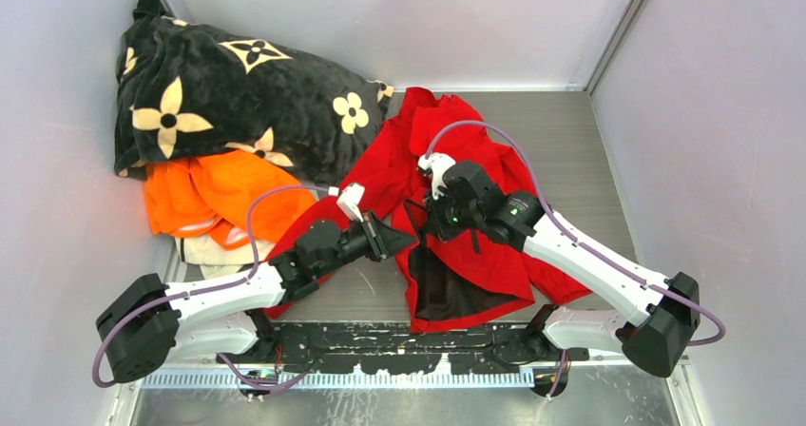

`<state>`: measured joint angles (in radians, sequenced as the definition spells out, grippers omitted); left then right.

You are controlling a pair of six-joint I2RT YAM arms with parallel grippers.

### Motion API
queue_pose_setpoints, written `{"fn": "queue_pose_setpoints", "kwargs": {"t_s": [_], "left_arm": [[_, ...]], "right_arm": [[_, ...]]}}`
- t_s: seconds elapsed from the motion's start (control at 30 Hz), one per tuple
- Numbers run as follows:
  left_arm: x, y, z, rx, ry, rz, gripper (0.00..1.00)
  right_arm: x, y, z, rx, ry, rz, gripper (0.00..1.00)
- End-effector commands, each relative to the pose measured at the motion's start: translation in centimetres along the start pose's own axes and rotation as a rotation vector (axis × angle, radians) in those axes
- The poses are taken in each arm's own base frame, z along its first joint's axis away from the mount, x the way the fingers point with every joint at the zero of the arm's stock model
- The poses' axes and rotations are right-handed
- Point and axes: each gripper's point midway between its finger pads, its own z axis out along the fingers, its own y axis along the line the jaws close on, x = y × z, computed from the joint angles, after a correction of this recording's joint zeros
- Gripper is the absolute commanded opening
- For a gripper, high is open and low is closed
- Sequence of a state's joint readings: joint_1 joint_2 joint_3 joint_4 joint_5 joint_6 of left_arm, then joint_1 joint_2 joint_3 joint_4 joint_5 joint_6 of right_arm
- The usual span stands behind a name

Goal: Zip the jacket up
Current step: Insert the zipper into the jacket.

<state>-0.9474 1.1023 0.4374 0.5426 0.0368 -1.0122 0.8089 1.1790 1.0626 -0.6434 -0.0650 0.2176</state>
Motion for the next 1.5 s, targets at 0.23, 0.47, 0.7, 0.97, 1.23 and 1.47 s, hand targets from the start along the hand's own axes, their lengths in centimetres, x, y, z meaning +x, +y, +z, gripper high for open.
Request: {"fn": "queue_pose_setpoints", "kwargs": {"t_s": [0.23,0.47,0.7,0.97,1.23,1.47], "left_arm": [[-1.4,-1.9,0.6,0.028,-0.038,0.036,0.00],[-2.3,-2.4,0.1,0.042,-0.085,0.033,0.00],[-2.6,-2.3,0.1,0.036,-0.096,0.033,0.00],[-2.3,-1.8,0.2,0.018,-0.088,0.029,0.00],[-1.9,-1.7,0.4,0.020,-0.072,0.025,0.00],[-1.7,-1.6,0.4,0.017,-0.062,0.025,0.00]], "right_arm": [[-2.8,1.0,-0.7,-0.035,-0.104,0.002,0.01],[-2.7,1.0,-0.7,-0.035,-0.101,0.002,0.01],[-2.7,1.0,-0.7,-0.035,-0.101,0.002,0.01],[-2.6,1.0,-0.7,-0.036,-0.099,0.005,0.01],[-2.7,1.0,-0.7,-0.035,-0.102,0.006,0.01],[-2.8,1.0,-0.7,-0.033,-0.105,0.007,0.01]]}}
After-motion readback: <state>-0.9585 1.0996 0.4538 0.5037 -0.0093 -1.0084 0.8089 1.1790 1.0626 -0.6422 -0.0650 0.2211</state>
